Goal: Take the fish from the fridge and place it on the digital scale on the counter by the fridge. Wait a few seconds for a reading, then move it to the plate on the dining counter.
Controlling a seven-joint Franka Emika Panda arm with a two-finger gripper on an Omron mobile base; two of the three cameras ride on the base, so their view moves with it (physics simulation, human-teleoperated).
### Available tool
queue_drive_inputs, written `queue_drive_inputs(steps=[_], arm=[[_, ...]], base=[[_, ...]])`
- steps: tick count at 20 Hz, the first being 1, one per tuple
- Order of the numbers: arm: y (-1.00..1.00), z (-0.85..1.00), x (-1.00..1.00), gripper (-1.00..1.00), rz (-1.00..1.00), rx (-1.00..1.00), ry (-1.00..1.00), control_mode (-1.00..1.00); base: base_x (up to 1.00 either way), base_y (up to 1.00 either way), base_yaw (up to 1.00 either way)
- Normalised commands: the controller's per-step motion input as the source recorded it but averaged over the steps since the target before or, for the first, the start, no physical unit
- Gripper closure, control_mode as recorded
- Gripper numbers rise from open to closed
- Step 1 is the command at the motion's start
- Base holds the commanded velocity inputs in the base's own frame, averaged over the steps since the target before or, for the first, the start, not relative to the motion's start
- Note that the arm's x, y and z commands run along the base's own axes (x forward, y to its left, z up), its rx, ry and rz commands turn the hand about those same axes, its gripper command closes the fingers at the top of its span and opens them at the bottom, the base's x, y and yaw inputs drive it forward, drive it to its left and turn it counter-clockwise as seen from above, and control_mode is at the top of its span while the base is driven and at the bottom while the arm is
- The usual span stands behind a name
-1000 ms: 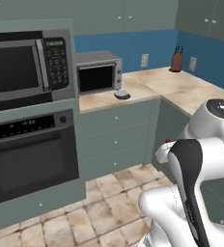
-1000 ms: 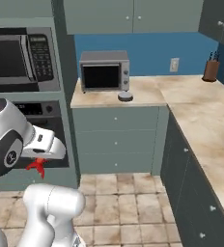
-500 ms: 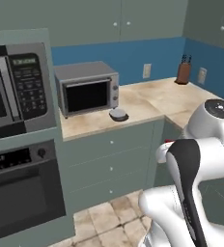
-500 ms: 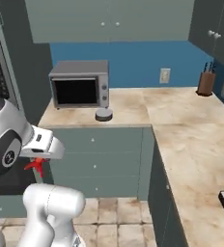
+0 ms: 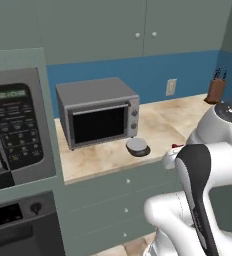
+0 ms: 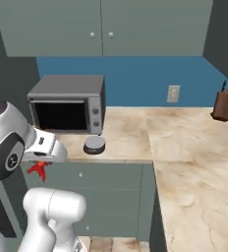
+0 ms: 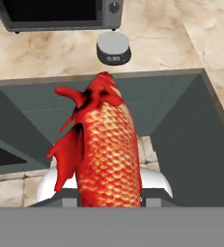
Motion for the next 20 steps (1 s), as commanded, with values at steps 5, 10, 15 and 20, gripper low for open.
queue_drive_inputs(steps=[5, 10, 15, 20], arm=[[0.00, 0.00, 0.00, 1.00, 0.00, 0.00, 0.00, 1.00], [0.00, 0.00, 0.00, 1.00, 0.00, 0.00, 0.00, 1.00], [0.00, 0.00, 0.00, 1.00, 0.00, 0.00, 0.00, 1.00], [0.00, -0.18, 0.09, 1.00, 0.00, 0.00, 0.08, -1.00]], base=[[0.92, -0.26, 0.02], [0.16, -0.22, 0.03], [0.00, 0.00, 0.00], [0.00, 0.00, 0.00]])
